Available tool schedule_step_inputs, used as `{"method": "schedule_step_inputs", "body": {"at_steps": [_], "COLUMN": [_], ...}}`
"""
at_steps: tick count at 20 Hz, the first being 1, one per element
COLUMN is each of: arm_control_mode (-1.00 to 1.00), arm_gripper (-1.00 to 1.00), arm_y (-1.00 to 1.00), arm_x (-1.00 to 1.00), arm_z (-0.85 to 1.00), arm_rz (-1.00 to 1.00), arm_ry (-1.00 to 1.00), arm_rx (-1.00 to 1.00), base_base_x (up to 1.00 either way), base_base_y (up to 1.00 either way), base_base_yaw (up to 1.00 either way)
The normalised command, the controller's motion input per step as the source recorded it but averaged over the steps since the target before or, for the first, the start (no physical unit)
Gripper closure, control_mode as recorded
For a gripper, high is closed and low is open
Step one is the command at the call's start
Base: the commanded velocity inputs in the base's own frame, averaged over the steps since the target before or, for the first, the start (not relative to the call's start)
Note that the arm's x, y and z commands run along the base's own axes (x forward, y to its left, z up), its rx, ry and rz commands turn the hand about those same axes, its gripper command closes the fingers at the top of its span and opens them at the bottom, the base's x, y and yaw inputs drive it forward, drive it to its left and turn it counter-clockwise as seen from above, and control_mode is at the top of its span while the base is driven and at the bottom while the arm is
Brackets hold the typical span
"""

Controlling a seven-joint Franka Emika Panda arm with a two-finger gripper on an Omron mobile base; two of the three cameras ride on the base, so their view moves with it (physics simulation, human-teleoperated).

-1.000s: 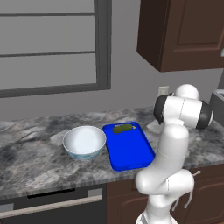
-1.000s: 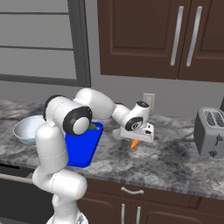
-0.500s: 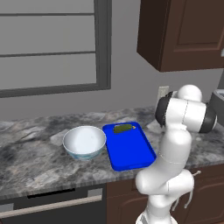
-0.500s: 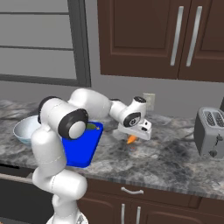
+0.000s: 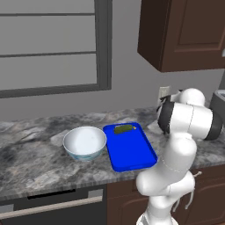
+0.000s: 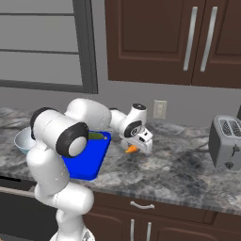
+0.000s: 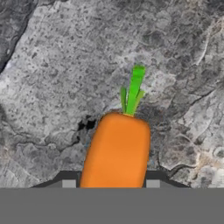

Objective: Place the two vegetables and bowl onto the tray for setting up a vegetable dip station.

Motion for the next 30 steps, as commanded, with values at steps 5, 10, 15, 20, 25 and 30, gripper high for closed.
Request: {"method": "schedule_step_inputs", "body": {"at_steps": [5,10,15,20,25,30], "arm_control_mode": [-1.00,-1.00,-1.00,-1.00,-1.00,-1.00], "arm_gripper": [1.00,1.00,1.00,1.00,1.00,1.00], "arm_y": [0.45,0.39,0.40,0.44,0.54,0.45], "arm_x": [0.00,0.01,0.05,0.12,0.01,0.00], "arm_z": [0.11,0.09,0.12,0.18,0.09,0.10], "arm_rz": [-0.18,-0.04,0.00,0.00,0.00,0.00], "arm_ry": [0.00,0.01,0.05,0.09,0.17,0.17], "arm_rx": [0.00,0.00,0.00,0.00,0.00,0.01], "base_base_x": [0.00,0.00,0.00,0.00,0.00,0.00], "base_base_y": [0.00,0.00,0.00,0.00,0.00,0.00], "base_base_yaw": [0.00,0.00,0.00,0.00,0.00,0.00]}}
